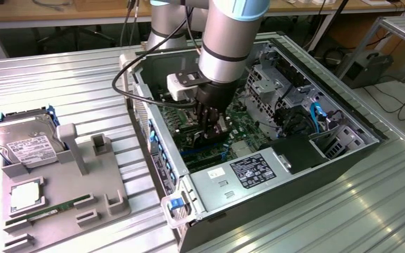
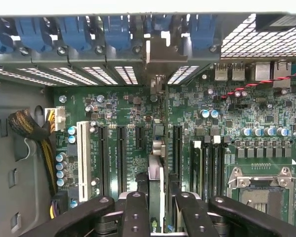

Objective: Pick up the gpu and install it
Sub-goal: 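Insert the gpu into the slot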

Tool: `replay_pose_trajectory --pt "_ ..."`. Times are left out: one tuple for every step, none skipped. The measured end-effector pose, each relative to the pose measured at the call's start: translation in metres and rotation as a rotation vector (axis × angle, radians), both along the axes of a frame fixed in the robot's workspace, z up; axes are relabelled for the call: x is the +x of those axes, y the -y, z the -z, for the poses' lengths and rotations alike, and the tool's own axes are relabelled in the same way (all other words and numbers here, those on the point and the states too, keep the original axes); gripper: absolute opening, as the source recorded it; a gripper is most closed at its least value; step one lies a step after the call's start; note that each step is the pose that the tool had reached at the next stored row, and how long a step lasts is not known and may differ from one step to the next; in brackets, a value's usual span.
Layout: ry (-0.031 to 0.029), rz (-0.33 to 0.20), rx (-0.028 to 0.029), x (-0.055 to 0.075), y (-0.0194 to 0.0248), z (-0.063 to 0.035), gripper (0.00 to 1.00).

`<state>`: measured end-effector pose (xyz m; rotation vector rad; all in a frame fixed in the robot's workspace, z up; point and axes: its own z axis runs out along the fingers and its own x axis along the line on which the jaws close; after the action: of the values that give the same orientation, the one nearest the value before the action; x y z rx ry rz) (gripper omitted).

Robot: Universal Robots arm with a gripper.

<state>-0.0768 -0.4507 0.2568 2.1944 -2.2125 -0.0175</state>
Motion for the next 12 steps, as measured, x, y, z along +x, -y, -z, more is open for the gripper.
replay_pose_trajectory --pt "-0.0002 0.0 -0.0003 -0.0002 0.0 0.0009 0.26" --pt "-0.0002 0.0 -0.0005 -0.0002 0.0001 0.0015 0.26" --pt "-0.0002 0.0 -0.0005 -0.0003 0.0001 0.0016 0.26" --pt "0.0 0.0 -0.0002 -0.0002 0.0 0.0017 0.26" --pt "0.0002 0.0 0.0003 -0.0002 0.0 0.0019 0.26" --pt "0.0003 0.0 0.0005 -0.0002 0.0 0.002 0.33" --pt "0.0001 0.0 0.0003 -0.0002 0.0 0.002 0.33" --pt "0.0 0.0 0.0 -0.0003 0.0 0.0017 0.4" --pt "-0.0002 0.0 -0.0003 -0.0003 0.0 0.0012 0.4" --pt "-0.0001 0.0 -0.0002 -0.0003 0.0 -0.0003 0.4" --pt "0.0 0.0 0.0 -0.0002 0.0 -0.0024 0.4" --pt "0.0 0.0 -0.0001 -0.0003 0.0 -0.0045 0.4"
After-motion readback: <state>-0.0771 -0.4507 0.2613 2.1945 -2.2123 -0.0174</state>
